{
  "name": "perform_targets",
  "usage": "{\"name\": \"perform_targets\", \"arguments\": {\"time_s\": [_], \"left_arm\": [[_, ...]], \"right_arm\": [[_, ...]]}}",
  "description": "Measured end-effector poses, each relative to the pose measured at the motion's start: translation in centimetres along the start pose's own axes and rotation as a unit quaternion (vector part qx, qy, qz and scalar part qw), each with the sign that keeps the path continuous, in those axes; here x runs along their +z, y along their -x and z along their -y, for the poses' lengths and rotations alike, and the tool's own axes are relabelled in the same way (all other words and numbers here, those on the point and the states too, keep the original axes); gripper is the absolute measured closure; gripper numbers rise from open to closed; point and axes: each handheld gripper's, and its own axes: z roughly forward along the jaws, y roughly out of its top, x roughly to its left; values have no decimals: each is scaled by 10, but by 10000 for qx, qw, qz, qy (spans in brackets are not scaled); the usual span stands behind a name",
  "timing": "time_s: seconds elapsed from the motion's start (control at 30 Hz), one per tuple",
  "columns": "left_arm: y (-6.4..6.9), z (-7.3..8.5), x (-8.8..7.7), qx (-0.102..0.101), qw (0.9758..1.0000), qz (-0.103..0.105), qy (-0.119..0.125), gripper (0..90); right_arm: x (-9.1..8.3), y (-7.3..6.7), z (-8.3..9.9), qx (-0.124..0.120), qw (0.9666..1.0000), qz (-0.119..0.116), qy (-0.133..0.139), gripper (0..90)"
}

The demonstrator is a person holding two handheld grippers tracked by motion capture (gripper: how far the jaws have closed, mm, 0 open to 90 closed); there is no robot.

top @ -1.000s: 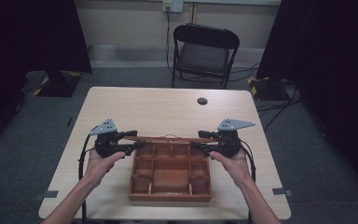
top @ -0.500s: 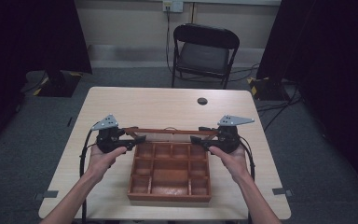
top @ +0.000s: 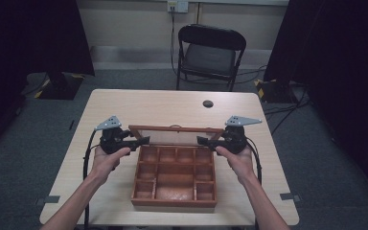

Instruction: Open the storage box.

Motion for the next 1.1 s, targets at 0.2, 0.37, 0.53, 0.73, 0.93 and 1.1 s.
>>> {"name": "perform_targets", "arguments": {"time_s": [0.2,0.37,0.53,0.73,0.93,1.1], "left_arm": [[-2,-5,3,71,9999,-71,-20,456],[-5,-5,4,54,10000,-64,-9,462],[-8,-4,8,8,10000,-91,18,467],[-12,-2,12,18,9999,-97,-69,469],[-14,-1,16,-32,9999,-103,-93,470],[-16,0,18,-12,9998,-139,-167,473]], "right_arm": [[2,6,1,77,9999,69,1,423],[3,9,2,99,9999,101,9,426],[4,15,5,149,9997,191,-15,445],[3,17,7,147,9995,264,9,456],[6,21,10,192,9993,310,-90,461],[7,24,12,215,9990,347,-166,465]]}}
